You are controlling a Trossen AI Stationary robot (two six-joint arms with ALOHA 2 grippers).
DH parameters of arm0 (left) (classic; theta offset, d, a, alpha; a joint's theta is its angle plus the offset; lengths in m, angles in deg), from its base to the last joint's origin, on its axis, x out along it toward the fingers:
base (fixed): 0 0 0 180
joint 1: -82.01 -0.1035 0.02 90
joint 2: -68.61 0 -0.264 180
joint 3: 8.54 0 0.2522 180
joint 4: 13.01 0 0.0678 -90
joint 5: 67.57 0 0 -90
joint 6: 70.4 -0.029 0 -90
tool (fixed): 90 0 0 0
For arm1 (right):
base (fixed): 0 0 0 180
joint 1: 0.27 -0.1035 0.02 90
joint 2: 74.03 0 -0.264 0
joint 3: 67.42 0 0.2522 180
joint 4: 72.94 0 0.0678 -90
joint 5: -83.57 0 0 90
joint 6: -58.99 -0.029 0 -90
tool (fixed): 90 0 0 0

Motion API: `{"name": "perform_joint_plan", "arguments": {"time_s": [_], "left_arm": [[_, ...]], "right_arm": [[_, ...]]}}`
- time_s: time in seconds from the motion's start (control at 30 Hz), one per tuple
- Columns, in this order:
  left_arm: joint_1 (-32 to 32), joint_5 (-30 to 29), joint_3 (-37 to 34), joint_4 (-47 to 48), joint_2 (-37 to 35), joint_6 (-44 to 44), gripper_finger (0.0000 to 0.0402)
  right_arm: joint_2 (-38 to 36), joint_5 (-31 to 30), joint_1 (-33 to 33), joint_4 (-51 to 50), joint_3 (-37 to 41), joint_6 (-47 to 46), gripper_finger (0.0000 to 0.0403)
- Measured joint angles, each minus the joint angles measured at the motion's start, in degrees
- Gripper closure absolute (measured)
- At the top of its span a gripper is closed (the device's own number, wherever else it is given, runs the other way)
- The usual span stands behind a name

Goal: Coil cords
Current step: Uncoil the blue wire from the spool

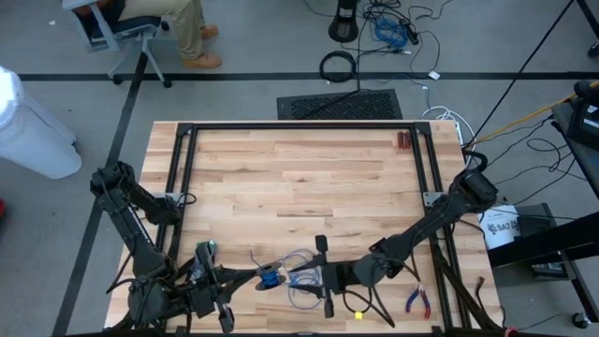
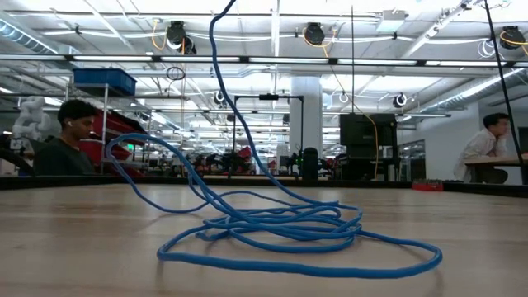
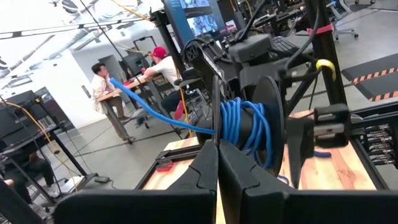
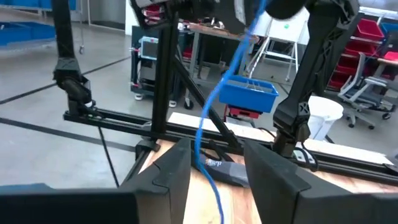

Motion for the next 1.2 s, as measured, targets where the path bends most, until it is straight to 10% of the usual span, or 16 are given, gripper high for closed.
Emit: {"name": "perform_joint_plan", "arguments": {"time_s": [0.43, 1.2], "left_arm": [[0.0, 0.0, 0.0, 0.0, 0.0, 0.0, 0.04], [-1.0, 0.0, 0.0, 3.4, 0.0, -0.1, 0.04]], "right_arm": [[0.5, 0.0, 0.2, 3.3, 0.0, 1.5, 0.0392], [-6.6, -2.7, -7.1, 11.0, 0.0, 8.1, 0.0402]]}}
